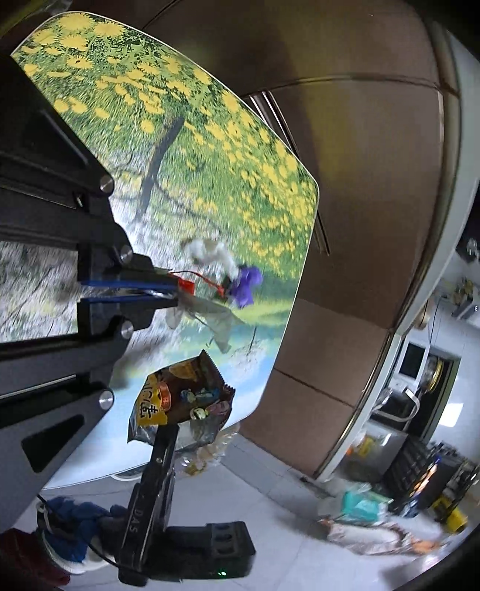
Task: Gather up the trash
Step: 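Grasp the clear bag with the left gripper while the right gripper grasps the foil chip bag, then carry clear bag and foil chip bag to the bin and release both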
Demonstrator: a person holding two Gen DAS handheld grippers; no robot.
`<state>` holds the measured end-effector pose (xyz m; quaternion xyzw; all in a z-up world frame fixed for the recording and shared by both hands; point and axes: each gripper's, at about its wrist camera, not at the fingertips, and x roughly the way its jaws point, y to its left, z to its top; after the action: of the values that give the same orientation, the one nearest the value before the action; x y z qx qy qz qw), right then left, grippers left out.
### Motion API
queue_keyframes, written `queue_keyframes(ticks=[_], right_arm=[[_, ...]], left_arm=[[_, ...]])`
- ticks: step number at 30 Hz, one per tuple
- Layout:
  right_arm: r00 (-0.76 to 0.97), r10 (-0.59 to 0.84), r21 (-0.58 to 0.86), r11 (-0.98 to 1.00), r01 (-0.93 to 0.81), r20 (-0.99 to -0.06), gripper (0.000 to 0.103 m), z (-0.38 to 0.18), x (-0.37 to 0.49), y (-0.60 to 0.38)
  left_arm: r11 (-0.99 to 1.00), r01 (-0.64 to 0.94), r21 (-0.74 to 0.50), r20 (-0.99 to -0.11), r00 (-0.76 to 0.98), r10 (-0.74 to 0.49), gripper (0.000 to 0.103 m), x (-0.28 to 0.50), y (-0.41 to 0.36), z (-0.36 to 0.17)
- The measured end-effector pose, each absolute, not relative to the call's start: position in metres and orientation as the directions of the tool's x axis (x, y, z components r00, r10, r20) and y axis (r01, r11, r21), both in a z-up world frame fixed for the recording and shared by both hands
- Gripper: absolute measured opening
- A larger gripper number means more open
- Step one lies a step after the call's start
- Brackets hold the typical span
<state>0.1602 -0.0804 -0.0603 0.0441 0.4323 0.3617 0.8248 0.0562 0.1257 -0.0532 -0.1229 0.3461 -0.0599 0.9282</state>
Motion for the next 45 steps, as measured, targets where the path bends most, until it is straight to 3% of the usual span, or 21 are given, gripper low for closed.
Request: queue_keyframes(ticks=[20, 30, 39, 45], right_arm=[[0.510, 0.642, 0.467, 0.766, -0.442, -0.572, 0.001, -0.046, 0.123, -0.209], [0.667, 0.538, 0.491, 0.823, -0.284, -0.516, 0.001, -0.043, 0.115, -0.316], [0.782, 0.353, 0.491, 0.868, -0.070, -0.514, 0.001, -0.057, 0.116, -0.425], [0.798, 0.219, 0.485, 0.869, 0.102, -0.561, 0.001, -0.087, 0.137, -0.495]], left_arm=[[0.972, 0.228, -0.055, -0.649, 0.732, -0.208, 0.002, 0.058, -0.015, -0.032], [0.919, 0.393, 0.005, -0.659, 0.693, -0.293, 0.002, 0.094, -0.119, -0.028], [0.835, 0.550, -0.021, -0.673, 0.610, -0.419, 0.002, 0.157, -0.245, -0.037], [0.773, 0.621, -0.129, -0.700, 0.495, -0.515, 0.002, 0.218, -0.344, -0.062]])
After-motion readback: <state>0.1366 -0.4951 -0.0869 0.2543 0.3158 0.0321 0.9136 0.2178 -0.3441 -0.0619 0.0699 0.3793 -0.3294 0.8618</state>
